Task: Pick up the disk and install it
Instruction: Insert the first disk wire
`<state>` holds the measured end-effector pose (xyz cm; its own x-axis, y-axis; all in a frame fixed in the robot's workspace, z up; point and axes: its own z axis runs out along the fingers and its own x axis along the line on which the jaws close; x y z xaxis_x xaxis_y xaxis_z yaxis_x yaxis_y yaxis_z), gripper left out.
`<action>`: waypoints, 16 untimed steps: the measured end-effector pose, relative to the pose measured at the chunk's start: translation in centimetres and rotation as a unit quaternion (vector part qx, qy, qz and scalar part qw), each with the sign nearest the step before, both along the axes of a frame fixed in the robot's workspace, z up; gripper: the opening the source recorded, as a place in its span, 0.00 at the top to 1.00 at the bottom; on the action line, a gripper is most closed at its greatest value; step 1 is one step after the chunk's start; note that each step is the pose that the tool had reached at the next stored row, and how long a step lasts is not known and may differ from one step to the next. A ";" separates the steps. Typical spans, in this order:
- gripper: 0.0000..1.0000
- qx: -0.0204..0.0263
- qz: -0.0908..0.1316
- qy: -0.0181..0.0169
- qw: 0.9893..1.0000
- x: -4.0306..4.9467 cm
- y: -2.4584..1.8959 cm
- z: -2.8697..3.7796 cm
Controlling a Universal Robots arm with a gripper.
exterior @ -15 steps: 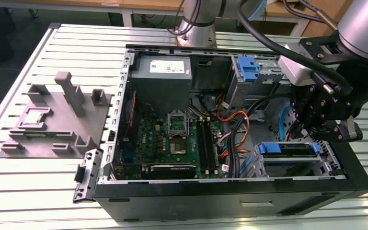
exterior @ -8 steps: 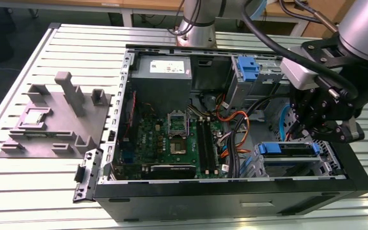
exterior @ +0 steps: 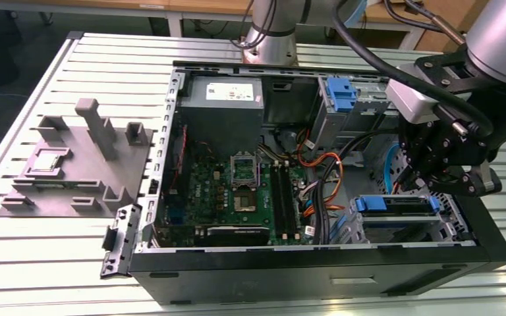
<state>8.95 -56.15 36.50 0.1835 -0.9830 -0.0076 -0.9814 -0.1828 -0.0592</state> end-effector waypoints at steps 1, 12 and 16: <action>0.82 0.000 0.000 0.000 1.000 0.00 0.00 0.00; 0.82 0.000 0.048 -0.008 0.999 0.16 0.00 -0.46; 0.82 0.000 0.080 -0.011 0.997 0.16 0.00 -0.62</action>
<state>9.11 -56.15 35.88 0.3385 -0.9410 -0.0022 -0.9380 -0.3373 -0.0798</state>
